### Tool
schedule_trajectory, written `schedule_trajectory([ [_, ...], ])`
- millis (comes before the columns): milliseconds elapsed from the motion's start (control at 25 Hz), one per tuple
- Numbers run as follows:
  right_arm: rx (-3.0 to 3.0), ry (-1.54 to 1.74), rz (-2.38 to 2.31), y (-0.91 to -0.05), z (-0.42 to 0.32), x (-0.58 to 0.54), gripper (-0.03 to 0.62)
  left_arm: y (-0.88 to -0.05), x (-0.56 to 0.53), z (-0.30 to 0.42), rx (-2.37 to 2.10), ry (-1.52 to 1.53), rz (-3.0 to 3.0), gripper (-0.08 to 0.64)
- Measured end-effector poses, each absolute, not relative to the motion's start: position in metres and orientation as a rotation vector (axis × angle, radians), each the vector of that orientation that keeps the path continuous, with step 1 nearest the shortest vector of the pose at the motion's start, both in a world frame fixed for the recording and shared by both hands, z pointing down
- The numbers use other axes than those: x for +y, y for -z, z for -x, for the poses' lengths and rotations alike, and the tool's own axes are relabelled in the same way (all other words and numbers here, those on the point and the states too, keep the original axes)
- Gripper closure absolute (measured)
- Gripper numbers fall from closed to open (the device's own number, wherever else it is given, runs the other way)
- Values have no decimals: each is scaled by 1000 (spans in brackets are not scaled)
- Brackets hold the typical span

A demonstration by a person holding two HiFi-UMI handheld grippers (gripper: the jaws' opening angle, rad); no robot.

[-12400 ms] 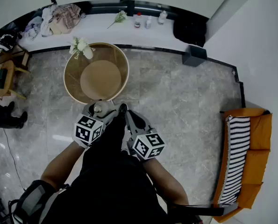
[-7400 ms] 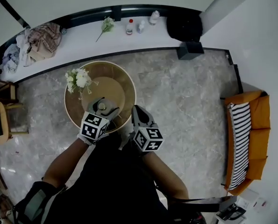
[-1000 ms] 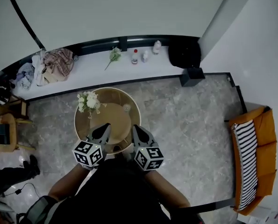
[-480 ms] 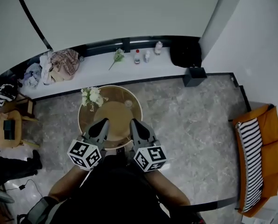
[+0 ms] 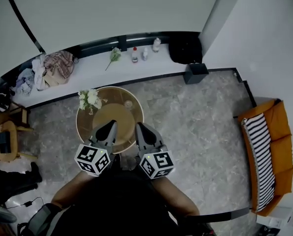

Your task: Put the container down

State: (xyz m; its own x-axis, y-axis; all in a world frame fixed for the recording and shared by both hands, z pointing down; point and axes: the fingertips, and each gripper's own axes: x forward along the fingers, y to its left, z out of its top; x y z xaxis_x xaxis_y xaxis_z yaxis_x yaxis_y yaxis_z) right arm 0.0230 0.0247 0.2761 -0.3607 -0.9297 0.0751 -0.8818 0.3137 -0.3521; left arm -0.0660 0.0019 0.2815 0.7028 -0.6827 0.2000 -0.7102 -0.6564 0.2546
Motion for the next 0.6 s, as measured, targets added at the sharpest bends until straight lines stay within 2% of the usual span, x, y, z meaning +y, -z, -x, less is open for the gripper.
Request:
schedule_trajectory([
  [600, 2389, 541, 1733, -281, 0, 1, 588, -283, -29, 95, -1101, -135, -2636, 554],
])
